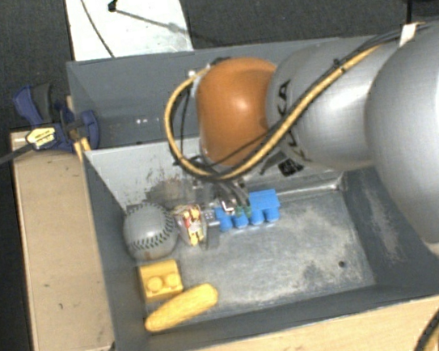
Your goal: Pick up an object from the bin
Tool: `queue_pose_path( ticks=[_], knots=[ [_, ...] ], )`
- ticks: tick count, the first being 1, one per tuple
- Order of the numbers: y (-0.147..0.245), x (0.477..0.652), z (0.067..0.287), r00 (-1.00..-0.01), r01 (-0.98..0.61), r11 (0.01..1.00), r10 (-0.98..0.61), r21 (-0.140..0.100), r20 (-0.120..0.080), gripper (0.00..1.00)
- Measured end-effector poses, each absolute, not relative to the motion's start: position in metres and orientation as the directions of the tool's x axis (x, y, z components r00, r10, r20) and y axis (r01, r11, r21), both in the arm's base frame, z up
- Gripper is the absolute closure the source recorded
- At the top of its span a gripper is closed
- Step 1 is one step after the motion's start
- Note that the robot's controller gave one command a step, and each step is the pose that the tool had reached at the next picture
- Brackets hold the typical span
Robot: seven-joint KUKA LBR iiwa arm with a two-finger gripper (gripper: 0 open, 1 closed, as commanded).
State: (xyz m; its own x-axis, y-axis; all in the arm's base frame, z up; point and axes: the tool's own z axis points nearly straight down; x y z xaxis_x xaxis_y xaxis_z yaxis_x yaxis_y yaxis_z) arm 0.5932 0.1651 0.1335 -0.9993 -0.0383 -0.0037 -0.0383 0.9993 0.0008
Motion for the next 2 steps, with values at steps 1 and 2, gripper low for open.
queue_pose_path(
  ticks=[1,2],
  knots=[
    [0.1705,0.5927,0.1131,-0.991,-0.132,0.991,-0.132,0.001,-0.004,0.0],
    [0.1606,0.5897,0.1097,-0.998,-0.06,0.998,-0.06,0.001,-0.001,0.0]
  ],
)
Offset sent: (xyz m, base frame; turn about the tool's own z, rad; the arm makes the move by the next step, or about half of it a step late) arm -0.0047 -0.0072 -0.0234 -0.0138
